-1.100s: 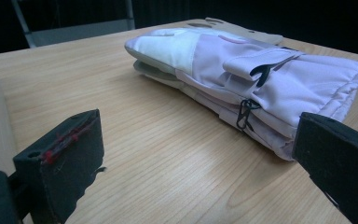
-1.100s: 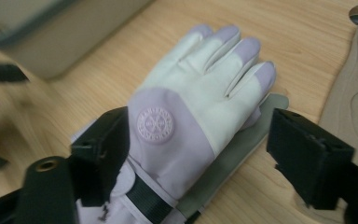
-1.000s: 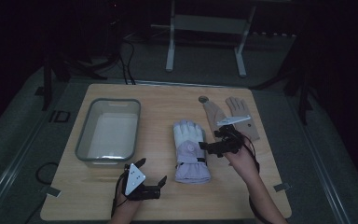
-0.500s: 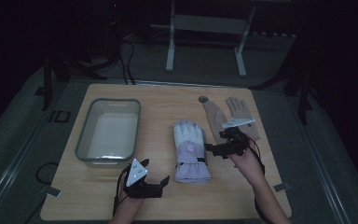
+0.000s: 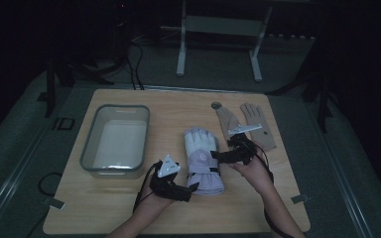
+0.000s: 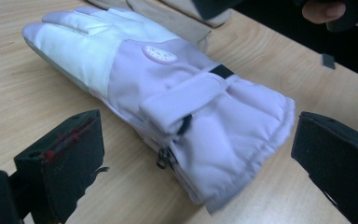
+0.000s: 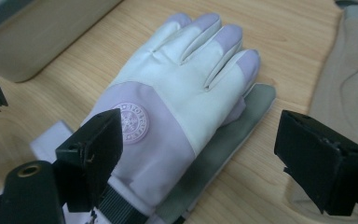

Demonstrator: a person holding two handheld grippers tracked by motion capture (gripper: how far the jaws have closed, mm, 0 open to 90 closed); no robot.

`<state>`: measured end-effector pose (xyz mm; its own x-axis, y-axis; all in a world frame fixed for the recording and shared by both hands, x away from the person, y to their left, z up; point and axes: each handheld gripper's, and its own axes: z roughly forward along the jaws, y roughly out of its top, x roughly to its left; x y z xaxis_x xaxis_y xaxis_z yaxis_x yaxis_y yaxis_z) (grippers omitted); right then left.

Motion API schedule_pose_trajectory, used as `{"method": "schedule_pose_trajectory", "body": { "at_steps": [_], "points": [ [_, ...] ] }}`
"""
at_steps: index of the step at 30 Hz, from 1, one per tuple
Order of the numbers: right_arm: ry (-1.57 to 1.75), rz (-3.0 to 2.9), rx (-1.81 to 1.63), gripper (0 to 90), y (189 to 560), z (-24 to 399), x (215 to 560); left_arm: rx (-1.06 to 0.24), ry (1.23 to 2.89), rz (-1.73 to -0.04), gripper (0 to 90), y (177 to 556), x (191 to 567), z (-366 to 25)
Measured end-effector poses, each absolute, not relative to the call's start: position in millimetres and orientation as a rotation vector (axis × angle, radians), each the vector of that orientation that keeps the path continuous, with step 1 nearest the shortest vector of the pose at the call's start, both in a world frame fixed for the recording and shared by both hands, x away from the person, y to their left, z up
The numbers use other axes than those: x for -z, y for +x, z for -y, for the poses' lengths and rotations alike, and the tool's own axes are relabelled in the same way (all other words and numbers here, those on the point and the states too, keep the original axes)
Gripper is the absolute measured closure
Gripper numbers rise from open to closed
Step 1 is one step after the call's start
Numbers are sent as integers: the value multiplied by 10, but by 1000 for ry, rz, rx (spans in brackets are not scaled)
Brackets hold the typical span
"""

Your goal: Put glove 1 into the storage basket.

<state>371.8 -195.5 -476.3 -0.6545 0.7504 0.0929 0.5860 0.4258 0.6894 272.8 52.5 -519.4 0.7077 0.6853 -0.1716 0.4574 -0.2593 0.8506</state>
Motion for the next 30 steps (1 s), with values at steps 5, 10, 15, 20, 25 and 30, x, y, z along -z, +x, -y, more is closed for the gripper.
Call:
{"method": "schedule_pose_trajectory", "body": {
  "at_steps": [5, 10, 15, 20, 25, 30],
  "points": [
    [1206, -2456, -1043, 193, 3804, 1927, 4852, -264, 1938, -916, 59, 2858, 5168, -441],
    [1242, -2454, -1045, 215, 3839, 1974, 4923, -249, 1996, -973, 144, 2918, 5221, -369],
    [1281, -2477, -1066, 220, 3846, 2003, 5014, -222, 2025, -1012, 197, 2951, 5308, -328],
    [1322, -2485, -1021, 221, 3843, 2000, 5115, -180, 2034, -1054, 199, 3021, 5376, -305],
    [1451, -2528, -990, 293, 3898, 2059, 5267, -155, 2073, -1078, 199, 3046, 5445, -275],
    [1570, -2568, -963, 331, 3941, 2057, 5366, -109, 2075, -1104, 198, 3079, 5541, -264]
  ]
}}
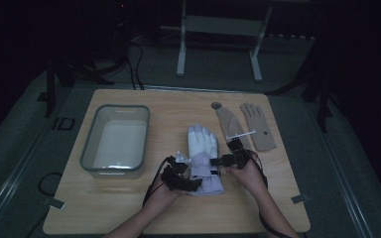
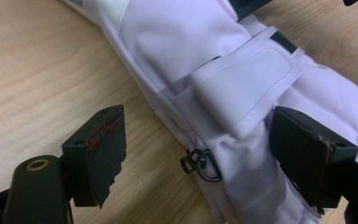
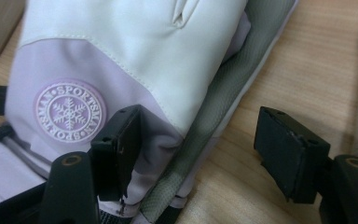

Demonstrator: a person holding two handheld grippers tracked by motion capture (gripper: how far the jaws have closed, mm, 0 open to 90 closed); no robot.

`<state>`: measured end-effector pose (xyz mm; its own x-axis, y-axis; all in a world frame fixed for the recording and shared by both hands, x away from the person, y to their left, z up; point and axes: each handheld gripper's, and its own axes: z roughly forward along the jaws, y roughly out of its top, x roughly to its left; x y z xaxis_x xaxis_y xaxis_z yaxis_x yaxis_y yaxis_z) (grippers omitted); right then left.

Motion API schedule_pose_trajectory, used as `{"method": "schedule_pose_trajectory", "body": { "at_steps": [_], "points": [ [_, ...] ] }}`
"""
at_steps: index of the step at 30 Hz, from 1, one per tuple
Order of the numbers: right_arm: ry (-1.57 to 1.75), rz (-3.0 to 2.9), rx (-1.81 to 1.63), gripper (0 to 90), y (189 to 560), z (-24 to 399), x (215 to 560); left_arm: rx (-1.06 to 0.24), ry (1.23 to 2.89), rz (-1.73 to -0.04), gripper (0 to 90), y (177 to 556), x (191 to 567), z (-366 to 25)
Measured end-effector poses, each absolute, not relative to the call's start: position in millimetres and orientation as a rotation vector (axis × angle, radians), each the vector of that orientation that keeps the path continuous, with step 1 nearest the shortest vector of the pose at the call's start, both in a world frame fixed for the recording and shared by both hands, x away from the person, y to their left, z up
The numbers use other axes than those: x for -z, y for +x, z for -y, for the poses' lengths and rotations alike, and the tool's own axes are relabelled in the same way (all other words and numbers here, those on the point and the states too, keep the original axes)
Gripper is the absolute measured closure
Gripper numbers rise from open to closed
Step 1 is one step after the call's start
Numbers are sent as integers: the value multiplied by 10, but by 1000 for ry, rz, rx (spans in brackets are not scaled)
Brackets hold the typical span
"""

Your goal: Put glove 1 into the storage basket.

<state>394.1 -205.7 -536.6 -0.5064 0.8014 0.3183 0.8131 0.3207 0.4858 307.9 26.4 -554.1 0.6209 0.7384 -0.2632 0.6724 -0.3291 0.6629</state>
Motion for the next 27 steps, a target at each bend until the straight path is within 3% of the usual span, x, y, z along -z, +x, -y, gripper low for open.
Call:
{"method": "schedule_pose_trajectory", "body": {
  "at_steps": [6, 9, 15, 18, 27],
  "points": [
    [-1429, 2507, 960, 621, 3943, 2066, 5397, -21, 2064, -1114, 226, 3124, 5615, -272],
    [-1412, 2557, 936, 691, 3917, 2031, 5371, 62, 2047, -1096, 388, 3126, 5625, -276],
    [-1428, 2604, 933, 765, 3859, 1979, 5327, 85, 2049, -1082, 616, 3098, 5582, -278],
    [-1435, 2599, 922, 776, 3844, 1985, 5299, 60, 2055, -1065, 687, 3066, 5559, -263],
    [-1426, 2622, 1000, 793, 3772, 2015, 5144, 68, 2031, -1056, 728, 3067, 5434, -284]
  ]
}}
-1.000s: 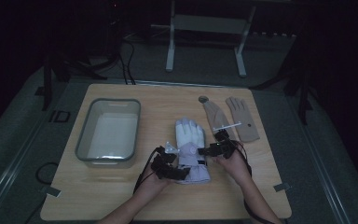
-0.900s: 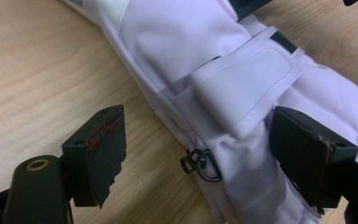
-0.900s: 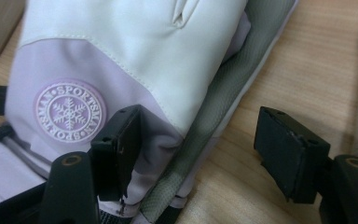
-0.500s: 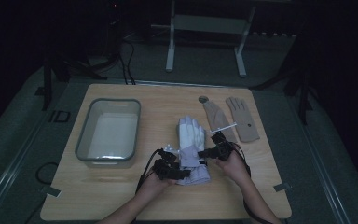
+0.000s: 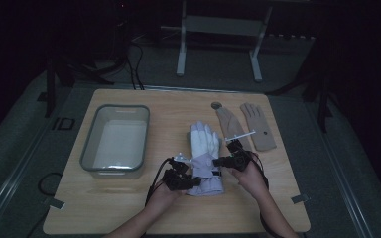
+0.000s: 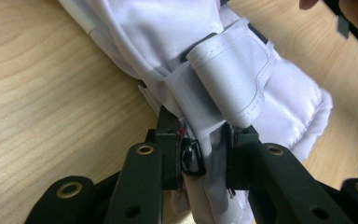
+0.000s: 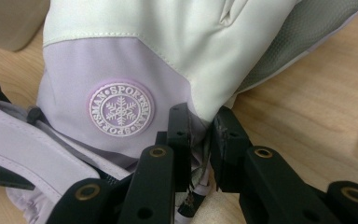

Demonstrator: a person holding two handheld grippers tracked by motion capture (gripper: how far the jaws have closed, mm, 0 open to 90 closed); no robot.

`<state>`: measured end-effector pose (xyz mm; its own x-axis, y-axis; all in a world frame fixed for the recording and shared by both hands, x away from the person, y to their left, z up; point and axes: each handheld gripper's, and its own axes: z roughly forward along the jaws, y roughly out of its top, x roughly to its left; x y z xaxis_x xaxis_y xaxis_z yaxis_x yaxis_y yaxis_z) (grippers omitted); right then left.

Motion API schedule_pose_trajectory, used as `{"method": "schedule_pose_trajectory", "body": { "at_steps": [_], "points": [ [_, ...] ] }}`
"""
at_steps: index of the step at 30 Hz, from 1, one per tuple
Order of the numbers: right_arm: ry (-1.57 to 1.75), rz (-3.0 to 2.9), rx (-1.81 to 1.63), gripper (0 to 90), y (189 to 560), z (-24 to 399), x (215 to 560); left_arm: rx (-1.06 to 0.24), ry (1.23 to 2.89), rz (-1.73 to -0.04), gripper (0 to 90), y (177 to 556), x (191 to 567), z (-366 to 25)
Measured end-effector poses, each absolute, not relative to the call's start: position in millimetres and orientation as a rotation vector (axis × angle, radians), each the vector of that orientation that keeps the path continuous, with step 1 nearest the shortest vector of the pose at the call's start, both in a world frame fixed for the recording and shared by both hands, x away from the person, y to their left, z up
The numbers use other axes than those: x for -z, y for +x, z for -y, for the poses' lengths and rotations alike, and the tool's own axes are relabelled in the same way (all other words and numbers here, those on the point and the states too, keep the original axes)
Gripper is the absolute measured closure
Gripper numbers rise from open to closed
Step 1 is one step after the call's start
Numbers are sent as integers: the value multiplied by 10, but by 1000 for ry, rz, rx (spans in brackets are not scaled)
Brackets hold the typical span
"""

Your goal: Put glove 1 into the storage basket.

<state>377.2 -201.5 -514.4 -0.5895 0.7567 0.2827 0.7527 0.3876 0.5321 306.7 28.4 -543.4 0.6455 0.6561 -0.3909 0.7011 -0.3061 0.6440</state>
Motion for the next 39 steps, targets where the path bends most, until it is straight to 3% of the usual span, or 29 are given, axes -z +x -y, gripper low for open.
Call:
{"method": "schedule_pose_trajectory", "body": {
  "at_steps": [22, 39],
  "points": [
    [1259, -2520, -1160, 794, 3817, 1819, 4422, -44, 2017, -1006, 731, 3188, 4715, -594],
    [1151, -2527, -1216, 794, 3972, 1360, 4141, -100, 2006, -1041, 731, 3263, 4414, -1062]
  ]
}}
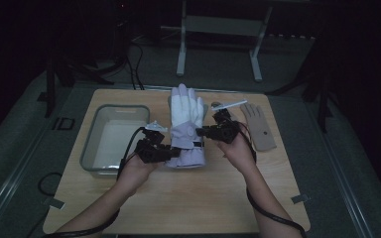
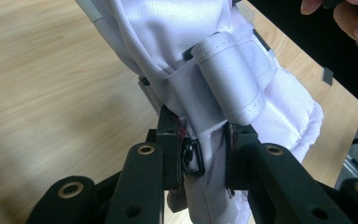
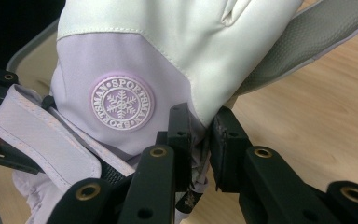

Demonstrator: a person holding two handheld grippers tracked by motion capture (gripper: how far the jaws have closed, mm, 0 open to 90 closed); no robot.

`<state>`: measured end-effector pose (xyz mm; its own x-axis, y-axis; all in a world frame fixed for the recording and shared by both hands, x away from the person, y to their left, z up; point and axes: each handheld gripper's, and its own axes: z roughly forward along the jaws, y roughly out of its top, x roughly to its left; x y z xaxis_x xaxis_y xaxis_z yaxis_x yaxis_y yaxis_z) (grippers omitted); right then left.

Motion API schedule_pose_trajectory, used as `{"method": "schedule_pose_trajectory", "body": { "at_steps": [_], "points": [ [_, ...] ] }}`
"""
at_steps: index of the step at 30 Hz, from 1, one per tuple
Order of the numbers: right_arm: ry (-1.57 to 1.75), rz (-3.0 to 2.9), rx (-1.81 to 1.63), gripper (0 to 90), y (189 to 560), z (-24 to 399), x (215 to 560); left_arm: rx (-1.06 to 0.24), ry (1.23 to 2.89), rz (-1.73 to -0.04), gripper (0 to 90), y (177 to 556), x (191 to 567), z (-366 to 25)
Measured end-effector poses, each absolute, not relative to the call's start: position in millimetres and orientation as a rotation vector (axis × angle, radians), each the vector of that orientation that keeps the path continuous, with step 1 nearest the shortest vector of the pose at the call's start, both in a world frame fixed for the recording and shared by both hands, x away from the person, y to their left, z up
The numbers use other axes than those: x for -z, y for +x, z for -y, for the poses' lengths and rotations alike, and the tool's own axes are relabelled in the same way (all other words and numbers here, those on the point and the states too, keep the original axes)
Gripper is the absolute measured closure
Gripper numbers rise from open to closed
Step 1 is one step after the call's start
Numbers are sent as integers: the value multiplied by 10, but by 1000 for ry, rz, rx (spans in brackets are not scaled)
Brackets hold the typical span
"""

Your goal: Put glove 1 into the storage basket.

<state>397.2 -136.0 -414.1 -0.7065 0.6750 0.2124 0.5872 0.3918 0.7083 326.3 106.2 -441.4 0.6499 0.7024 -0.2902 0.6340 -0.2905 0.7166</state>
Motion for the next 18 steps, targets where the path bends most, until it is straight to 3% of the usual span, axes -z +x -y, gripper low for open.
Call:
{"method": "schedule_pose_trajectory", "body": {
  "at_steps": [18],
  "points": [
    [1044, -2598, -1258, 794, 4120, 581, 4064, -150, 1968, -1115, 730, 3215, 4335, -1808]
  ]
}}
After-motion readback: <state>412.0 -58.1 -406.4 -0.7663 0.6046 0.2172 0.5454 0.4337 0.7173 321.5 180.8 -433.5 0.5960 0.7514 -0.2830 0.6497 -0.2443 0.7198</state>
